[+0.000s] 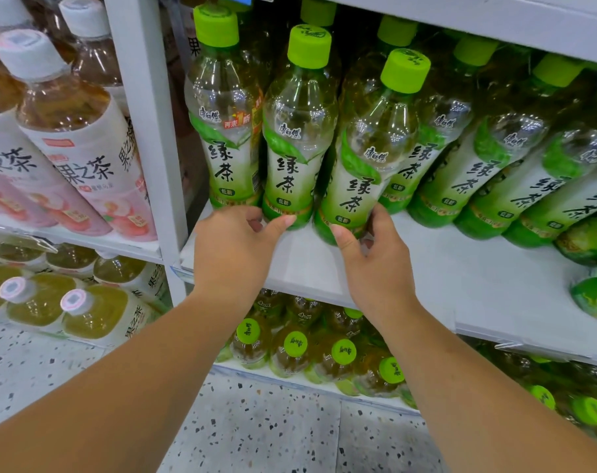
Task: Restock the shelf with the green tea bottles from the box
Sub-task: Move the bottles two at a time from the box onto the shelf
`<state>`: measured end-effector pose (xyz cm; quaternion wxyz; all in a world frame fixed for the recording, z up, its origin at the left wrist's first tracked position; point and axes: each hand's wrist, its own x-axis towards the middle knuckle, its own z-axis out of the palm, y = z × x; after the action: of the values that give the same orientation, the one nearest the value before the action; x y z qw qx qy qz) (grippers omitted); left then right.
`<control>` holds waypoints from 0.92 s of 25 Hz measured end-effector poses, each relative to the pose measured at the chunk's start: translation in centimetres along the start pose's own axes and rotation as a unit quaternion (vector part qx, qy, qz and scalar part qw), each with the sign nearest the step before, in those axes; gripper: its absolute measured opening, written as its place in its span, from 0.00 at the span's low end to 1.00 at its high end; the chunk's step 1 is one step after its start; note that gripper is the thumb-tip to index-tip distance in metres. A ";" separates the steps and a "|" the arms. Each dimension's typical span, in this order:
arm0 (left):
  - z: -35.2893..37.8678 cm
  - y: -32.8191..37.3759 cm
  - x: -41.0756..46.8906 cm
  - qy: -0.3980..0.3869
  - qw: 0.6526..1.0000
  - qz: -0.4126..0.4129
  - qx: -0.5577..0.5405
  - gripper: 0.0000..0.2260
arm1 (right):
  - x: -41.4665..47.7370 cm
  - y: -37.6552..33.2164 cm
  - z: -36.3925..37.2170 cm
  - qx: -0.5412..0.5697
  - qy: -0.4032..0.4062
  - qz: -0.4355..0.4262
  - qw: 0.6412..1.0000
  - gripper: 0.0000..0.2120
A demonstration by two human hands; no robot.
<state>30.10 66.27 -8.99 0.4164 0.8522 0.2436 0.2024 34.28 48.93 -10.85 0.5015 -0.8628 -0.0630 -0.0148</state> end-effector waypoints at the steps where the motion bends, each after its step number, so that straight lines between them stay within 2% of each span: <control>1: 0.1 -0.1 0.0 -0.003 1.000 0.004 0.003 0.21 | 0.1 0.0 0.0 -0.002 -0.004 0.001 1.000 0.25; 4: 0.3 -0.2 0.1 -0.009 1.000 0.016 0.003 0.25 | 0.2 0.0 0.0 -0.011 -0.015 0.000 1.000 0.24; 14: 0.2 0.1 -0.1 -0.004 1.000 0.004 0.019 0.23 | 0.9 -0.1 -0.3 -0.022 -0.057 -0.001 0.998 0.26; 16: 0.3 0.0 -0.3 -0.010 1.000 -0.001 0.006 0.21 | 1.1 -0.1 -0.5 0.002 -0.073 0.004 0.997 0.26; 18: 0.0 -0.2 -0.5 -0.037 0.999 -0.019 -0.015 0.14 | 1.1 -0.2 -0.8 0.031 -0.096 0.018 0.995 0.24; 19: -0.1 -0.2 -0.4 -0.059 0.997 -0.035 -0.024 0.15 | 1.1 -0.3 -0.9 0.036 -0.108 0.025 0.993 0.24; 21: -0.8 0.2 -0.4 -0.121 0.990 -0.054 -0.042 0.27 | 0.6 -1.1 -1.2 0.051 -0.119 0.037 0.991 0.25; 23: -1.6 0.6 -0.6 -0.169 0.983 -0.060 -0.040 0.33 | 0.1 -2.1 -1.4 0.074 -0.121 0.060 0.988 0.26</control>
<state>28.86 66.57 -7.73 0.4969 0.8407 0.2115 0.0396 34.16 48.76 -8.29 0.5527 -0.8208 -0.0727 0.1246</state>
